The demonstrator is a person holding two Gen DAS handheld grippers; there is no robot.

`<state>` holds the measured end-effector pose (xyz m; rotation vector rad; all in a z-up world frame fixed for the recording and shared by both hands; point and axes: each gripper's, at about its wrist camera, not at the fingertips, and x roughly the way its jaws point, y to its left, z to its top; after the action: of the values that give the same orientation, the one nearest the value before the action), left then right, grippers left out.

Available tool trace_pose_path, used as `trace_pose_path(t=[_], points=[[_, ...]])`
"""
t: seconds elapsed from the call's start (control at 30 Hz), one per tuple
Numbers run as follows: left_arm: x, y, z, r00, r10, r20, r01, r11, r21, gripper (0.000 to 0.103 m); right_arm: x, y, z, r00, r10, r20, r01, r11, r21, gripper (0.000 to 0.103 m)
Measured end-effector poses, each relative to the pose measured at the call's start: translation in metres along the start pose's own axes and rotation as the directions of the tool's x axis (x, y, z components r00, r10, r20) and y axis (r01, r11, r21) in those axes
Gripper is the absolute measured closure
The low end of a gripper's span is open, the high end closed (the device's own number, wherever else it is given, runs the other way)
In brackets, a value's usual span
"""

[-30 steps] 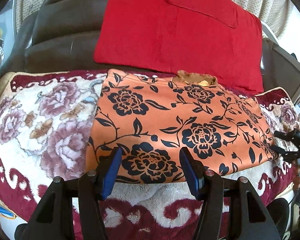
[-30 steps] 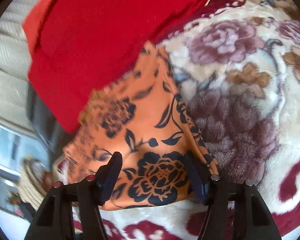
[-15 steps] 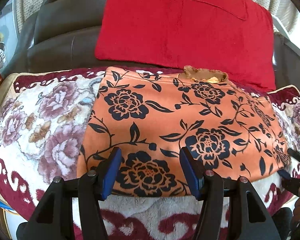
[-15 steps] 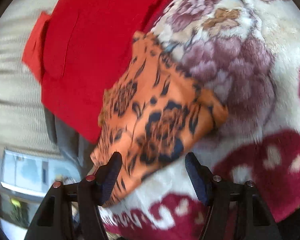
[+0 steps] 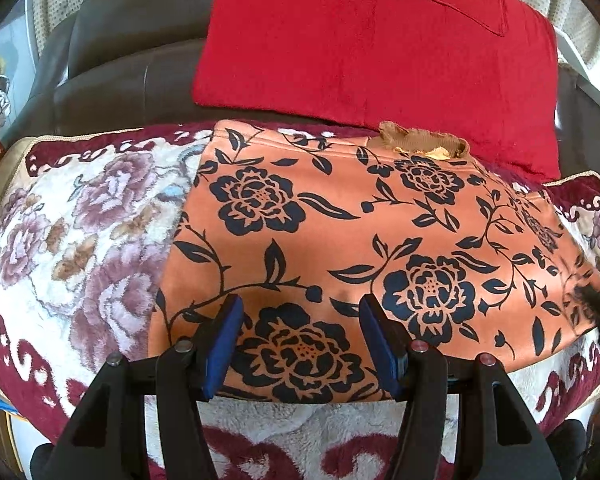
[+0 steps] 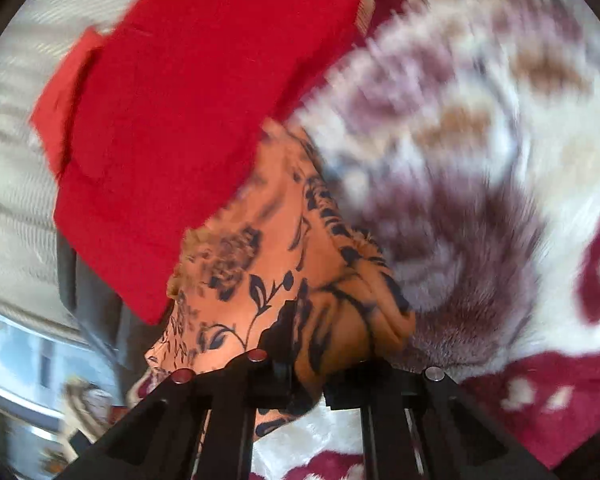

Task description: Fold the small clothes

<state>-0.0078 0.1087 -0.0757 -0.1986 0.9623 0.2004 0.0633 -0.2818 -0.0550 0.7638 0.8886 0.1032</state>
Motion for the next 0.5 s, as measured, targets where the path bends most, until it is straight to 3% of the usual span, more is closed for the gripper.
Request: trace_pose_path(t=[0.07,0.13,0.17,0.2,0.27,0.3,0.43,0.47,0.5], points=[[0.002,0.002,0.001,1.0,0.001,0.002,-0.001,1.0,-0.014,0.042,0.012,-0.002,-0.001,0.998,-0.032,-0.051,0.031,0.999,-0.021,0.088],[0.005,0.003,0.002,1.0,0.0,-0.013,0.0,1.0,-0.021,0.042,0.029,-0.02,-0.004,0.99,-0.022,-0.136,0.031,0.998,0.063,0.085],[0.005,0.003,0.002,1.0,-0.001,-0.014,0.001,1.0,-0.023,0.042,0.029,-0.031,-0.005,0.989,0.006,-0.147,0.012,0.993,0.116,0.07],[0.003,0.004,0.002,1.0,0.0,-0.006,0.0,1.0,-0.023,0.042,0.028,-0.035,-0.005,0.989,0.05,-0.14,-0.028,0.988,0.153,0.047],[0.001,0.003,0.003,1.0,0.004,0.006,-0.004,1.0,-0.019,0.042,0.023,-0.037,-0.009,0.986,0.116,-0.116,-0.095,0.98,0.174,0.033],[0.0,0.002,0.003,1.0,0.003,0.009,-0.003,1.0,-0.018,0.042,0.023,-0.032,-0.008,0.987,0.111,-0.119,-0.092,0.983,0.16,0.032],[0.003,-0.012,0.008,1.0,-0.008,0.001,0.008,1.0,-0.004,0.042,0.033,-0.025,-0.003,0.986,0.132,-0.106,-0.114,0.981,0.16,0.033],[0.004,-0.017,0.009,1.0,-0.008,-0.002,0.008,1.0,0.007,0.042,0.038,-0.02,-0.004,0.986,0.132,-0.098,-0.116,0.98,0.16,0.041],[0.005,-0.024,0.01,1.0,-0.01,-0.004,0.01,1.0,0.022,0.042,0.043,-0.019,0.0,0.989,0.11,-0.099,-0.094,0.984,0.15,0.082]])
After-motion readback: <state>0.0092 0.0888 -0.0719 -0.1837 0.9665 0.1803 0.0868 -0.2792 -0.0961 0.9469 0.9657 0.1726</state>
